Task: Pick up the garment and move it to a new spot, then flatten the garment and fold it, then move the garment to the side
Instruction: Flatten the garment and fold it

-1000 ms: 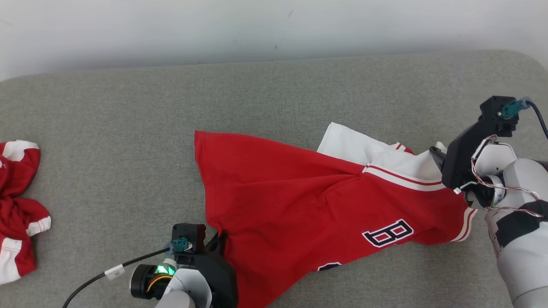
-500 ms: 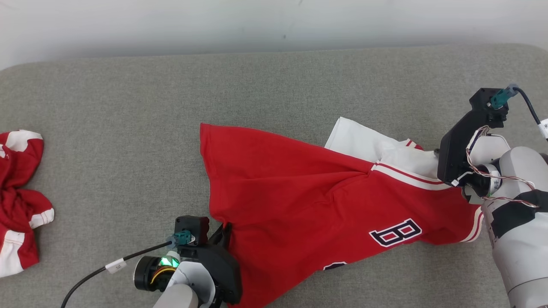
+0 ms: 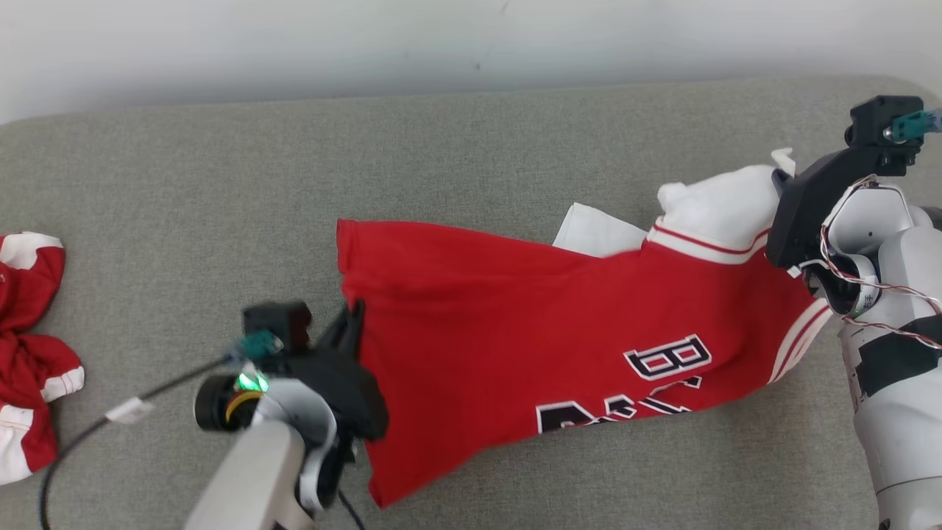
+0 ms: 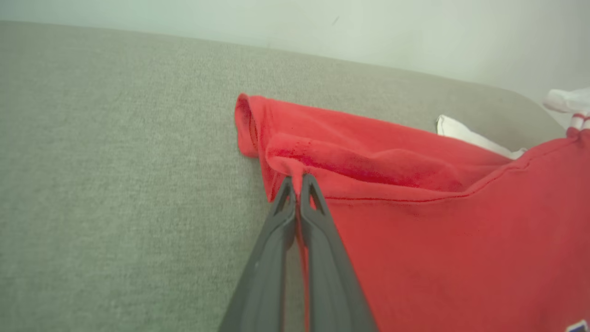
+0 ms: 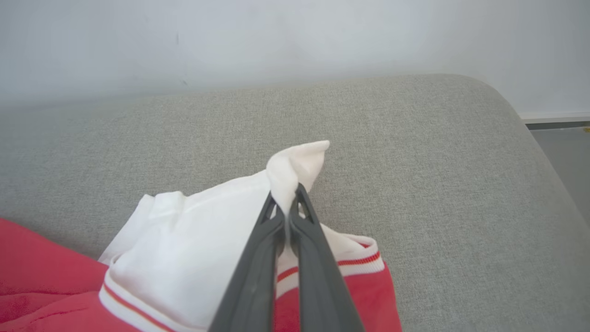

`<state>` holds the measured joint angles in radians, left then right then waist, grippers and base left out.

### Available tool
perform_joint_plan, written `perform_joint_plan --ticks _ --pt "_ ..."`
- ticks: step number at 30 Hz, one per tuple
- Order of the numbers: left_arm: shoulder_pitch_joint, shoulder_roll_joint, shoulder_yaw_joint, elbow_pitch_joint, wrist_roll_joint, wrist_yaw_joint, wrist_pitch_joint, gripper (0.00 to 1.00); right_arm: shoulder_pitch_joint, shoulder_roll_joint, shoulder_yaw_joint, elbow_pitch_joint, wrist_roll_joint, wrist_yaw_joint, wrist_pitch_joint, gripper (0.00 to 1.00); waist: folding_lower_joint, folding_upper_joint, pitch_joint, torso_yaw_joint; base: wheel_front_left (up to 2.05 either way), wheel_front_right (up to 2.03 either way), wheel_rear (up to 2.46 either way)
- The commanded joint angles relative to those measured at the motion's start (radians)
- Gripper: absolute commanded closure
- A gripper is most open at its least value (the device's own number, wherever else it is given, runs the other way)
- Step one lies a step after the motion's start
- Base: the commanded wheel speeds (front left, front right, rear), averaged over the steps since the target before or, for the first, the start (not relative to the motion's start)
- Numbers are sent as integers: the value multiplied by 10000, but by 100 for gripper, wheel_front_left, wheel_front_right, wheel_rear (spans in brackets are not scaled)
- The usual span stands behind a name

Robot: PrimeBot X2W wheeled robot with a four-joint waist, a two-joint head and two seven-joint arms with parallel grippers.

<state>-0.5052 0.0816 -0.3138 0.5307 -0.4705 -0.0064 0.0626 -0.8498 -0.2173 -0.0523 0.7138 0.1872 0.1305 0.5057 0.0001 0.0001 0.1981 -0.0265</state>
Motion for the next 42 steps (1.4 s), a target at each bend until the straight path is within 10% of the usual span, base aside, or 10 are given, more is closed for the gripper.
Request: perform_joint_plan --ticks 1,21,42 --pt "-252 85 160 -125 -147 -86 -65 100 8 39 43 -147 134 6 -214 100 -1 -1 -83 -29 0 0 0" --pt "-3892 1136 2159 -1616 -2976 -743 1853 100 -1498 223 642 -1921 3105 6 -2681 100 -1 -1 976 -742 0 0 0" --pt "-10424 2120 2814 -646 -1595 -534 -1170 100 -7965 -453 664 -936 1530 3 -7065 100 -1 -1 4247 -839 0 0 0"
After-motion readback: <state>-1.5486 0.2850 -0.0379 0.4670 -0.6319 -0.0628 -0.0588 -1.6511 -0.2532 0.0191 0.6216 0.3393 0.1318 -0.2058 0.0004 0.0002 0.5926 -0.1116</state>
